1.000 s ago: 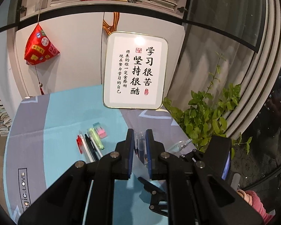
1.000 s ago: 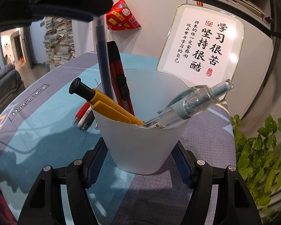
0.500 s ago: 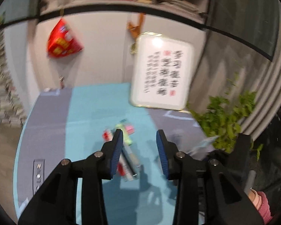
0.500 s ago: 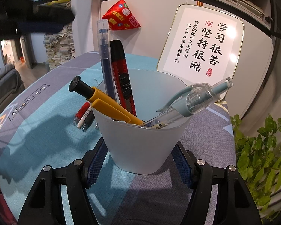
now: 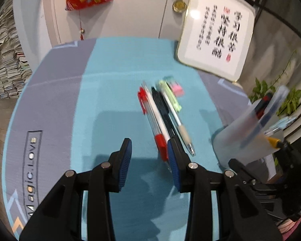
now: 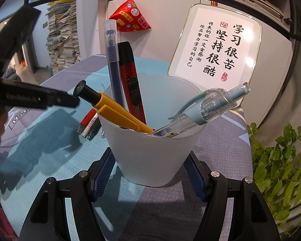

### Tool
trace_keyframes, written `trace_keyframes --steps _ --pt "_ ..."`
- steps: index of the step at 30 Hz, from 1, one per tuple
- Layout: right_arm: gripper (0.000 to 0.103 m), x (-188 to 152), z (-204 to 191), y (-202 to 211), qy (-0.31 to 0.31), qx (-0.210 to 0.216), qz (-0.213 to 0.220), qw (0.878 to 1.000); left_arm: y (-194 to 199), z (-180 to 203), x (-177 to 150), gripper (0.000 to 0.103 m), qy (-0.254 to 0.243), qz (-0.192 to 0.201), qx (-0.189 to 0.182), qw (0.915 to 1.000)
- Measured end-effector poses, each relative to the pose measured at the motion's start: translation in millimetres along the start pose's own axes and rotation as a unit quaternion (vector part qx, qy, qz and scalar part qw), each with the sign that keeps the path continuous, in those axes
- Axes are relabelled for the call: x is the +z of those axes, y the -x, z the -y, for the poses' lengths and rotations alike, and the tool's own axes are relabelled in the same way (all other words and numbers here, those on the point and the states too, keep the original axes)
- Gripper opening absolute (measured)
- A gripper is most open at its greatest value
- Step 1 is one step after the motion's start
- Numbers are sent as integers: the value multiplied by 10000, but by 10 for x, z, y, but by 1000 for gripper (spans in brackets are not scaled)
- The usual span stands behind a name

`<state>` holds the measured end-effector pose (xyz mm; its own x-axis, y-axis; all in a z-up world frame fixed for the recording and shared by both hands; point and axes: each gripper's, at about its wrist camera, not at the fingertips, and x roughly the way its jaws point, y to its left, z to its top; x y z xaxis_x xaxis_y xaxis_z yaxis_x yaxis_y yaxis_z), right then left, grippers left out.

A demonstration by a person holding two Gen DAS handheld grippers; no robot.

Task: Organize stationery
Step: 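Move the left gripper over the pens and grasp the red gel pen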

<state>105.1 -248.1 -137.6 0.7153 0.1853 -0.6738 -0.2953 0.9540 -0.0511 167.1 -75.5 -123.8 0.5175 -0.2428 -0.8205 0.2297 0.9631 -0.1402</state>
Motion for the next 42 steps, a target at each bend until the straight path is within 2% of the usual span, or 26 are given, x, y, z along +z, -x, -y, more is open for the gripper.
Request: trace_keyframes --steps 6,7,17,23,27,28,29,37,42 --pt "70 0 -2 0 0 0 0 10000 -168 60 -46 34 -144 -220 110 9996" --pt "70 1 -4 -1 1 -1 0 10000 -186 52 -43 37 -129 -211 98 9996" --pt "70 2 -4 -2 1 -2 0 10000 -197 2 10 36 45 -223 206 9995" --pt "70 1 2 -1 2 -6 -1 10000 -276 173 39 36 -146 -255 232 9993" --pt "70 2 -2 -2 2 -3 0 10000 -272 142 37 31 -101 -265 159 9995" --pt "70 2 -3 -3 1 -3 -1 10000 -262 111 35 22 -59 -280 103 9995" --pt "70 1 1 -1 -1 1 -2 10000 -251 77 31 19 -25 -309 32 9995" --pt "70 2 -5 -1 -1 1 -8 10000 -207 -47 9 22 163 -353 -79 9992" --pt "70 -5 5 -9 8 -7 -14 10000 -307 139 37 21 -133 -411 233 9988"
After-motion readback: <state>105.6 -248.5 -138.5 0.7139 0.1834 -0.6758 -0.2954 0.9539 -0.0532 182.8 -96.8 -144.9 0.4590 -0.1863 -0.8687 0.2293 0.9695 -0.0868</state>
